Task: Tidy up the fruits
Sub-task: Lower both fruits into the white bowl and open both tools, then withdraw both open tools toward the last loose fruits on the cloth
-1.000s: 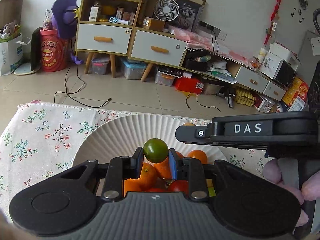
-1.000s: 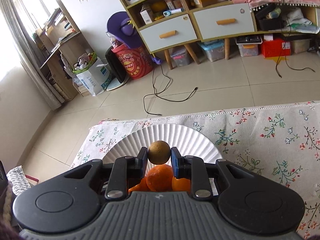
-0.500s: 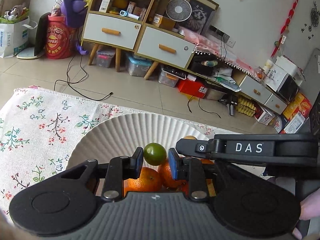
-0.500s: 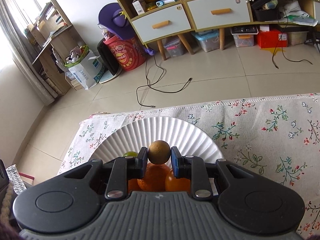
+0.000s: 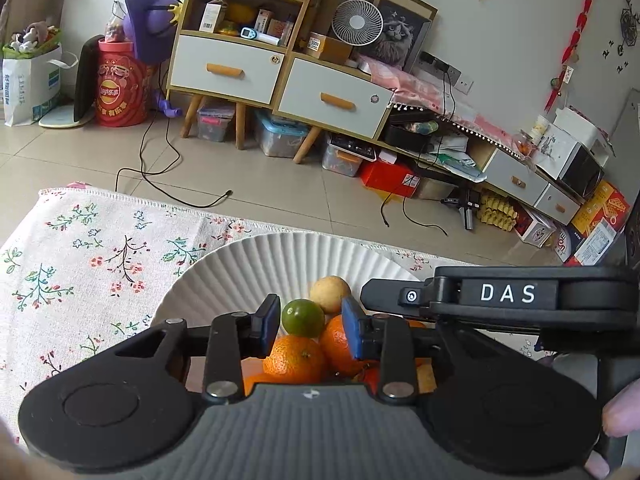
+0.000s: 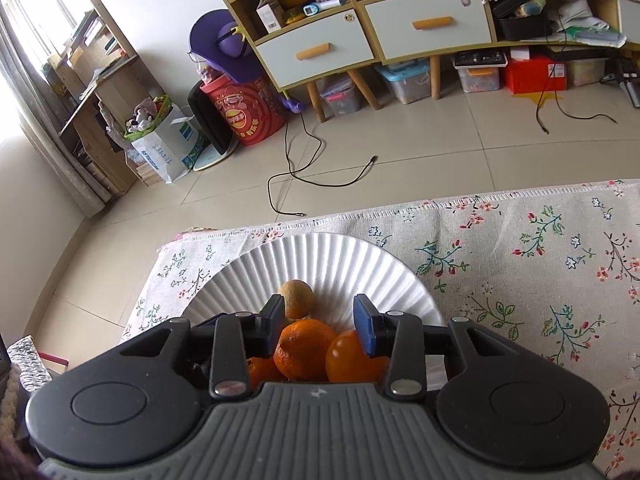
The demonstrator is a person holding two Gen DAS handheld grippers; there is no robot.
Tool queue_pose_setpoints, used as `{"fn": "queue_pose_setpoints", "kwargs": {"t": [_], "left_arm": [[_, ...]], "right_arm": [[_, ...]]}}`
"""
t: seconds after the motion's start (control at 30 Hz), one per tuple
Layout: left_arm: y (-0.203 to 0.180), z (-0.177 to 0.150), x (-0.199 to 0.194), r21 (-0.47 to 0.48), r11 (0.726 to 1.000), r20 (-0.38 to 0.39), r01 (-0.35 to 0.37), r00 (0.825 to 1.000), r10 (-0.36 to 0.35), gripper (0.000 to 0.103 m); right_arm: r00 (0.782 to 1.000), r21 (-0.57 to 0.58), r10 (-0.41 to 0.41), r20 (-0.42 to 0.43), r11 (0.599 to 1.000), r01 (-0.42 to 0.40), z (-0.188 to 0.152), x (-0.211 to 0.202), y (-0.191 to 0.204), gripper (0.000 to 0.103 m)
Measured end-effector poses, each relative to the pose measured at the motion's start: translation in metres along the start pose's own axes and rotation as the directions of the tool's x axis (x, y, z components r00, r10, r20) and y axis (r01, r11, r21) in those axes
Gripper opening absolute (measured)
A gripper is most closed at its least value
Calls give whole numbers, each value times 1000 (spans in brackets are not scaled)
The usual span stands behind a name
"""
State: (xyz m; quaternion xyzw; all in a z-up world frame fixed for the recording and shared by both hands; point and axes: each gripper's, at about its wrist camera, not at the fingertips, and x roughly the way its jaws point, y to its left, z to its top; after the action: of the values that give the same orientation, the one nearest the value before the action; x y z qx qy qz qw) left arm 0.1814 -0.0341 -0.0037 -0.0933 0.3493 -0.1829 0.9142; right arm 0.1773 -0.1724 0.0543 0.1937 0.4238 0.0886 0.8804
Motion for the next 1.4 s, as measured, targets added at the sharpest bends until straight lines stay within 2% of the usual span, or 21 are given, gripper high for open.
{"fn": "queue_pose_setpoints", "kwargs": {"t": [0.47,0.53,0.67,0.83,0.93,1.23,1.4], "left_arm": [[-1,-8,-47,74,994,-18,-84,996,85,68],[0,-10,-55,80,992,-20,-101,995,102,77],[-1,-14,-71,94,988,-22,-120,992,122,83],[-4,-22,-84,129,980,-33,-154,987,159,97],[-5,-30,-88,164,973,-39,-165,984,173,98],[2,-59,-100,264,953,-92,-150,979,179,98],[8,-72,-107,270,953,-109,-138,979,173,98]], "right_arm": [[998,-68,-60,32,996,62,-16,-44,14,66],[997,-77,-68,39,995,71,-19,-50,16,72],[995,-93,-81,51,992,86,-26,-61,19,81],[995,-116,-83,60,989,90,-35,-70,25,93],[995,-140,-82,64,986,90,-41,-72,27,98],[994,-245,-72,77,965,89,-67,-82,27,102],[991,-270,-79,112,957,107,-81,-84,25,102]]}}
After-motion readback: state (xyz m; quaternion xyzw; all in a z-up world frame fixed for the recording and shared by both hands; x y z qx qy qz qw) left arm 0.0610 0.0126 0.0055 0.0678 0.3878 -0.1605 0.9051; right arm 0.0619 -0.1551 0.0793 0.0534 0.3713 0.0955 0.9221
